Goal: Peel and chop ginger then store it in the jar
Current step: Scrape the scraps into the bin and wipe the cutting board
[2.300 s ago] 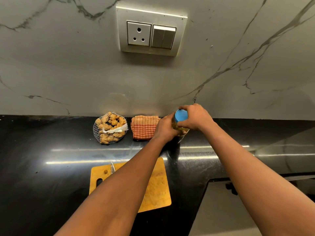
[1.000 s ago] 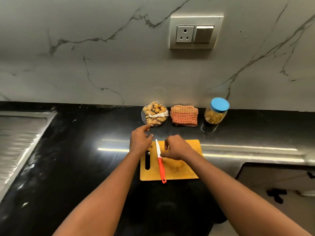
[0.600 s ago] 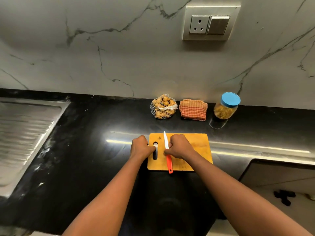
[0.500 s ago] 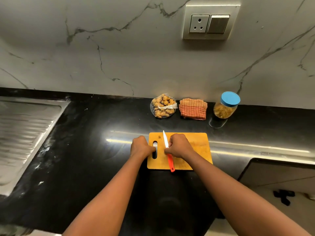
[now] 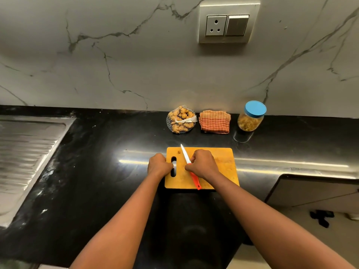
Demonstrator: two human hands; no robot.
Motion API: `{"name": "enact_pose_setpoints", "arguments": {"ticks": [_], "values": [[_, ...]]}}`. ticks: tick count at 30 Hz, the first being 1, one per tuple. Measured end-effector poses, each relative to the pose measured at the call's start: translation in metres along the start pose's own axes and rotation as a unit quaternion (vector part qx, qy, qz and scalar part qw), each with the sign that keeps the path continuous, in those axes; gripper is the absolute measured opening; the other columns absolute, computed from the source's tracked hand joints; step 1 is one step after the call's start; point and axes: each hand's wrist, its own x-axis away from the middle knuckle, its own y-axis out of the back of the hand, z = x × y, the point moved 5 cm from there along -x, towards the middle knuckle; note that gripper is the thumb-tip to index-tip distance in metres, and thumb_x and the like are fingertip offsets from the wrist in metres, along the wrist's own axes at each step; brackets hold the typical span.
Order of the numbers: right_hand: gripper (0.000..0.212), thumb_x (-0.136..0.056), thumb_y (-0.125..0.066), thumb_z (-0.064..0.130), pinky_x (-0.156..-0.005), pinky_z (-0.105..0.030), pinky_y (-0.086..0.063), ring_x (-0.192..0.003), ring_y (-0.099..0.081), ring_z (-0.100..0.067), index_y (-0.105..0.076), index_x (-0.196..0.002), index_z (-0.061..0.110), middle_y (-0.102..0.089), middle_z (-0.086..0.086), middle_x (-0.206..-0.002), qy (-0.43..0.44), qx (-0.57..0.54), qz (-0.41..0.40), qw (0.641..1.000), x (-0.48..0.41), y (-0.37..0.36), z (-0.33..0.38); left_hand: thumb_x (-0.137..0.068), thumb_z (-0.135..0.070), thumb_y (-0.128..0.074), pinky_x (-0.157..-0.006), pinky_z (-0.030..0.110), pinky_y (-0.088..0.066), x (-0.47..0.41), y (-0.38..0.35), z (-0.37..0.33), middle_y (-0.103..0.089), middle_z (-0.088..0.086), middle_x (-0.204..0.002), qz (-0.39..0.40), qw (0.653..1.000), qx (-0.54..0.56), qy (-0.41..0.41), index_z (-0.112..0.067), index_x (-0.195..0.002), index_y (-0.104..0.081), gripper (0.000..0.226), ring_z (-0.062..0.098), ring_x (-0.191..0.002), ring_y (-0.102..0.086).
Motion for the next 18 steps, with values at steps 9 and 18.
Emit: {"name": "enact_pose_setpoints", "arguments": {"ticks": [9, 18], "values": [[0.024, -0.07, -0.079, 0.032, -0.063, -0.032, -0.051, -0.078, -0.058, -0.013, -0.069, -0.086, 0.016, -0.063, 0.002, -0.083, 0.032, -0.016, -0.022, 0.999, 0.014, 0.005, -0.002, -0.084, -0.001, -0.07, -0.07, 0.047, -0.06, 0.009, -0.013, 0.009, -0.072, 0.02, -0.088, 0.105, 0.945, 0.304, 0.06, -0.003, -0.093, -0.056, 0.017, 0.029, -0.067, -0.07], [0.022, -0.074, -0.075, 0.034, -0.07, -0.033, -0.057, -0.078, -0.061, -0.012, -0.071, -0.093, 0.022, -0.067, 0.005, -0.083, 0.04, -0.026, -0.07, 0.996, 0.053, 0.007, -0.016, -0.088, 0.005, -0.063, -0.064, 0.041, -0.061, 0.05, -0.021, 0.01, -0.07, 0.023, -0.092, 0.122, 0.881, 0.452, 0.068, -0.002, -0.101, -0.054, 0.017, 0.029, -0.066, -0.067]]}}
